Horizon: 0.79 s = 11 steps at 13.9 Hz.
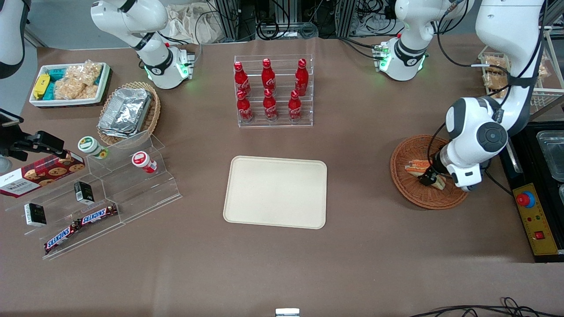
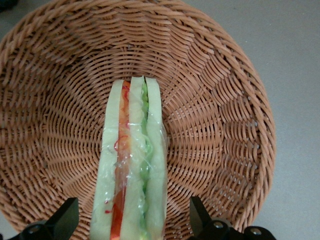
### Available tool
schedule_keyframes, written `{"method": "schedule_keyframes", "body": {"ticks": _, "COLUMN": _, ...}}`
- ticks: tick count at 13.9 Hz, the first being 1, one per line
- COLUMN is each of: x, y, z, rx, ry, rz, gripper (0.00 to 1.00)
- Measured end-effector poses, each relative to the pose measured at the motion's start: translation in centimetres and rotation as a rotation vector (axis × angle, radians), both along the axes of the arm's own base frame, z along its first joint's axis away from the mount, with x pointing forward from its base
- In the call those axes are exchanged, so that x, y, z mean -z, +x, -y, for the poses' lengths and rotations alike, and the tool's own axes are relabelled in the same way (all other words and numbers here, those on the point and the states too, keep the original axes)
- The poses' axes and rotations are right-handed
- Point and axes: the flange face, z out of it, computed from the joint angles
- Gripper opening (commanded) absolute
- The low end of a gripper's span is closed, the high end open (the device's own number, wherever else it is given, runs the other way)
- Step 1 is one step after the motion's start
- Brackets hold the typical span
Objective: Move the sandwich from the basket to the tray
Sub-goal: 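Lower the left gripper and close it on the wrapped sandwich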
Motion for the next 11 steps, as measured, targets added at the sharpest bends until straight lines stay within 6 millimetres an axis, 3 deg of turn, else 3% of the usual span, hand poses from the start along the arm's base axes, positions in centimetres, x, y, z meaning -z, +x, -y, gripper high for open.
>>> {"method": "schedule_keyframes", "body": {"ticks": 1, "x": 0.4, "y": 0.1, "z": 0.0, "rx": -0.006, "ry": -0.001, "rz": 0.003, "gripper": 0.98}}
{"method": "schedule_keyframes", "body": {"ticks": 2, "x": 0.9, "y": 0.1, "z": -0.1, "rx": -0.015, "ry": -0.001, "rz": 0.004, "gripper": 0.84}}
{"method": "schedule_keyframes", "body": {"ticks": 4, "x": 1.6, "y": 0.1, "z": -0.6, "rx": -0.028, "ry": 0.0, "rz": 0.004, "gripper": 0.29}}
{"method": "schedule_keyframes", "body": {"ticks": 5, "x": 1.8, "y": 0.2, "z": -0.7, "rx": -0.029, "ry": 0.002, "rz": 0.004, "gripper": 0.11}}
{"method": "schedule_keyframes", "body": {"ticks": 7, "x": 1.9, "y": 0.2, "z": -0.8, "rx": -0.019, "ry": 0.011, "rz": 0.005, "gripper": 0.0}}
{"method": "schedule_keyframes", "body": {"ticks": 11, "x": 1.6, "y": 0.3, "z": -0.8, "rx": -0.015, "ry": 0.014, "rz": 0.007, "gripper": 0.0}}
